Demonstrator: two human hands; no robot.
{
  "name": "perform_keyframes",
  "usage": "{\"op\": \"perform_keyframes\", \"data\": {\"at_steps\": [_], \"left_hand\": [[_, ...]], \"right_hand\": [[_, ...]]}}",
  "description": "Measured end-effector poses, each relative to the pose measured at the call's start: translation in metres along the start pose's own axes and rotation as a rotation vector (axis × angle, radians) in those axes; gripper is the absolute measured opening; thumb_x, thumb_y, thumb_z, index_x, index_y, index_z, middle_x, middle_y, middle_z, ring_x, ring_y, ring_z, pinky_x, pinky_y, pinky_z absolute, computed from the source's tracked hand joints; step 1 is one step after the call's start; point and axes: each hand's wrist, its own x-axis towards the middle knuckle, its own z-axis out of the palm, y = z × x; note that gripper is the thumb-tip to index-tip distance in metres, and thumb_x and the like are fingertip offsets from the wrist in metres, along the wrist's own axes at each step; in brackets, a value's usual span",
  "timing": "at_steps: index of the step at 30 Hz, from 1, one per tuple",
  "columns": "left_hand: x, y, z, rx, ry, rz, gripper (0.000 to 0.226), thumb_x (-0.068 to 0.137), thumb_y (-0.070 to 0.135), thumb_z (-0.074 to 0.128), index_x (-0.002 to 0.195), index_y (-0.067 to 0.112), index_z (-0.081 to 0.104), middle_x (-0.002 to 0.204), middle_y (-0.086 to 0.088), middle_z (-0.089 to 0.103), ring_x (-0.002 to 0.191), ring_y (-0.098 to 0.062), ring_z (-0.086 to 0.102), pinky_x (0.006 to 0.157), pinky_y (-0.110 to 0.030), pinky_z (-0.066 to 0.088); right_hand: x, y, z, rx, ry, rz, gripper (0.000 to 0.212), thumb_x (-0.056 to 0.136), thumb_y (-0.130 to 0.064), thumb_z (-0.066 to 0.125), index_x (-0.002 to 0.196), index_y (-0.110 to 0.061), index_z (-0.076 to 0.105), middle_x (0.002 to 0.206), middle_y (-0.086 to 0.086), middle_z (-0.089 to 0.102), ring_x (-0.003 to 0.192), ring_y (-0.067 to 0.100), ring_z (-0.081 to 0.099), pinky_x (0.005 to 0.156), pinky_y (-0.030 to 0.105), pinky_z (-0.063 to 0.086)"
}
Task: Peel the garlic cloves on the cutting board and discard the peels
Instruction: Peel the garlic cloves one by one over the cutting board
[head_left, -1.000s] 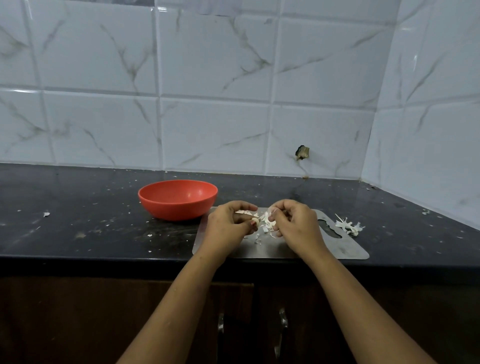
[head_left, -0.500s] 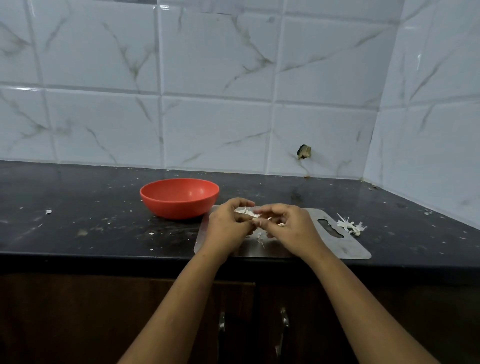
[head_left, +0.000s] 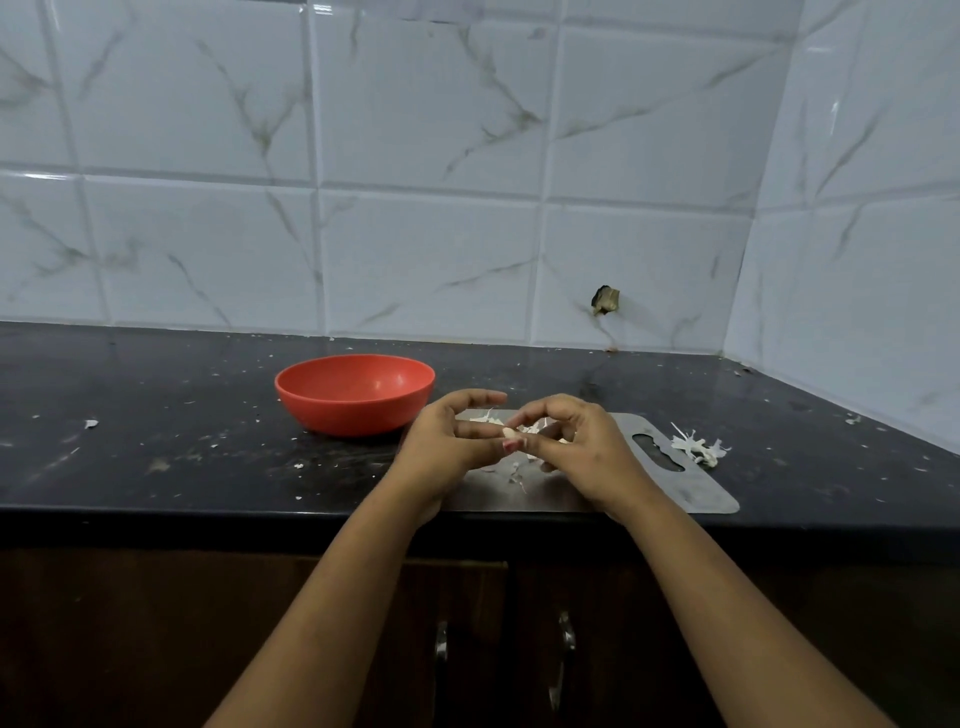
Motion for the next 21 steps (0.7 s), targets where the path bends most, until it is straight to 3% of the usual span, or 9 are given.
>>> {"op": "perform_keyframes", "data": {"at_steps": [5, 9, 13, 18, 21], "left_hand": [[0.0008, 0.0015, -0.0044, -0.055, -0.083, -0.037, 0.044, 0.083, -0.009, 0.064, 0.121, 0.012, 0.058, 0.096, -0.023, 0.069, 0.075, -0.015, 0.065, 0.063, -0.017, 0.052], [0.0021, -0.0002, -0.0048, -0.036, -0.114, -0.034, 0.04, 0.086, -0.009, 0.059, 0.122, 0.009, 0.057, 0.093, -0.021, 0.068, 0.063, -0.007, 0.062, 0.058, -0.014, 0.047], [0.0036, -0.0015, -0.0031, -0.008, -0.112, -0.027, 0.036, 0.088, -0.006, 0.06, 0.12, 0.009, 0.059, 0.091, -0.021, 0.067, 0.068, -0.01, 0.062, 0.061, -0.015, 0.049], [0.005, -0.0043, -0.0001, 0.006, -0.037, -0.046, 0.011, 0.086, 0.002, 0.066, 0.094, 0.009, 0.069, 0.075, -0.009, 0.069, 0.068, -0.011, 0.061, 0.064, -0.018, 0.052], [0.0054, -0.0046, 0.0015, 0.011, -0.002, -0.047, 0.005, 0.087, 0.003, 0.065, 0.09, 0.004, 0.069, 0.075, -0.01, 0.069, 0.071, -0.015, 0.062, 0.064, -0.018, 0.053]], "right_hand": [[0.0013, 0.0037, -0.0005, -0.01, -0.12, 0.012, 0.011, 0.084, -0.027, 0.074, 0.085, -0.035, 0.066, 0.098, -0.009, 0.062, 0.071, 0.007, 0.055, 0.059, 0.025, 0.048], [0.0013, 0.0052, 0.0, -0.038, -0.155, -0.002, 0.014, 0.085, -0.023, 0.073, 0.084, -0.032, 0.061, 0.1, -0.011, 0.056, 0.075, 0.004, 0.054, 0.064, 0.019, 0.045], [0.0008, 0.0059, -0.0003, -0.053, -0.15, -0.002, 0.016, 0.084, -0.019, 0.074, 0.085, -0.028, 0.061, 0.102, -0.011, 0.056, 0.078, 0.005, 0.054, 0.066, 0.019, 0.044], [0.0015, 0.0062, -0.0006, -0.074, -0.082, -0.029, 0.018, 0.082, -0.017, 0.076, 0.078, -0.027, 0.061, 0.094, -0.011, 0.061, 0.072, 0.005, 0.054, 0.066, 0.025, 0.043], [0.0018, 0.006, -0.0006, -0.079, -0.054, -0.035, 0.016, 0.081, -0.017, 0.076, 0.076, -0.025, 0.063, 0.085, -0.012, 0.063, 0.068, 0.002, 0.054, 0.068, 0.022, 0.043]]}}
